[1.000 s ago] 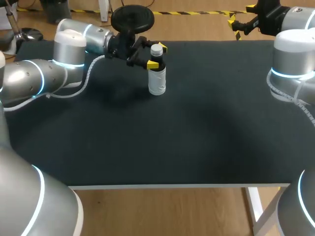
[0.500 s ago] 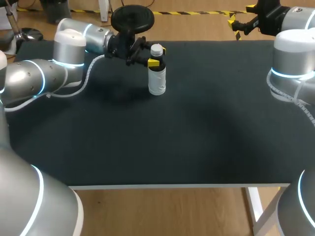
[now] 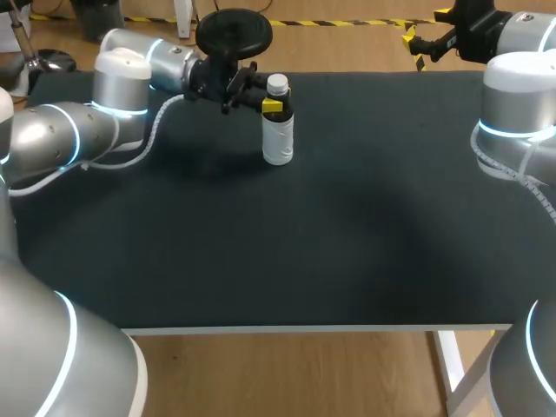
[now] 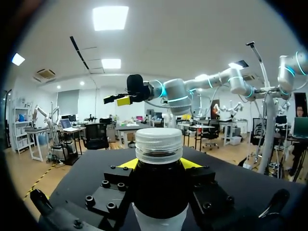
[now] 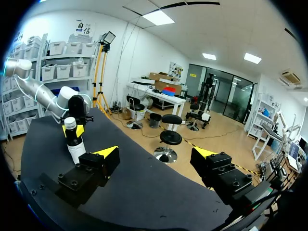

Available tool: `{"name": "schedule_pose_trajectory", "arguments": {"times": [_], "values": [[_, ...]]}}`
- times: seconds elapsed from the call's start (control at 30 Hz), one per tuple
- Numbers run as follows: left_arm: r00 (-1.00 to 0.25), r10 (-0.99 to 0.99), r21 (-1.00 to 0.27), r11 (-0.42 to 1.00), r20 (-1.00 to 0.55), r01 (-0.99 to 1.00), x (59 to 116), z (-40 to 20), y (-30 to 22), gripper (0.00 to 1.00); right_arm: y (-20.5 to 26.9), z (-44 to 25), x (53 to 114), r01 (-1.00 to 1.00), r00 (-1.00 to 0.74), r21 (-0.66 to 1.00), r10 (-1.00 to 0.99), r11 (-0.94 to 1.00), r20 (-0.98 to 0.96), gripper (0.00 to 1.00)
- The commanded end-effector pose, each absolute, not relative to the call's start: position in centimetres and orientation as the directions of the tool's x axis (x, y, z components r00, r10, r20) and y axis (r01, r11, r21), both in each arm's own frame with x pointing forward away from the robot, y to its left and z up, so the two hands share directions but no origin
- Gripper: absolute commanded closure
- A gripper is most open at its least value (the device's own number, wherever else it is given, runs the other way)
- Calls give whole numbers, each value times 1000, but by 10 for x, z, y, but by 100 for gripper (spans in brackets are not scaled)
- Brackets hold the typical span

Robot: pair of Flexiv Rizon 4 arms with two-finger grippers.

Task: Unscrew the bottle cap

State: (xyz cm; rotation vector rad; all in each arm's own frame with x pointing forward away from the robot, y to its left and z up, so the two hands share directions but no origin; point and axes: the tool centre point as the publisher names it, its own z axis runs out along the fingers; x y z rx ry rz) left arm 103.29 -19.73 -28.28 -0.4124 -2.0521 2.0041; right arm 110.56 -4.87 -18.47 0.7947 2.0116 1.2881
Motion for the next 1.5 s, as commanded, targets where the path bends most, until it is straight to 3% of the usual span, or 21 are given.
{"name": "schedule_pose_trajectory", "arguments": {"times": [0.03, 1.5], "values": [[-926, 377, -999, 16, -23, 32, 1037, -285, -195, 100, -49, -185, 1105, 157, -632, 926, 755, 344, -174, 0], [-927, 374, -999, 17, -21, 29, 1039, -288, -193, 100, -49, -185, 1105, 157, -632, 926, 755, 344, -174, 0]]}}
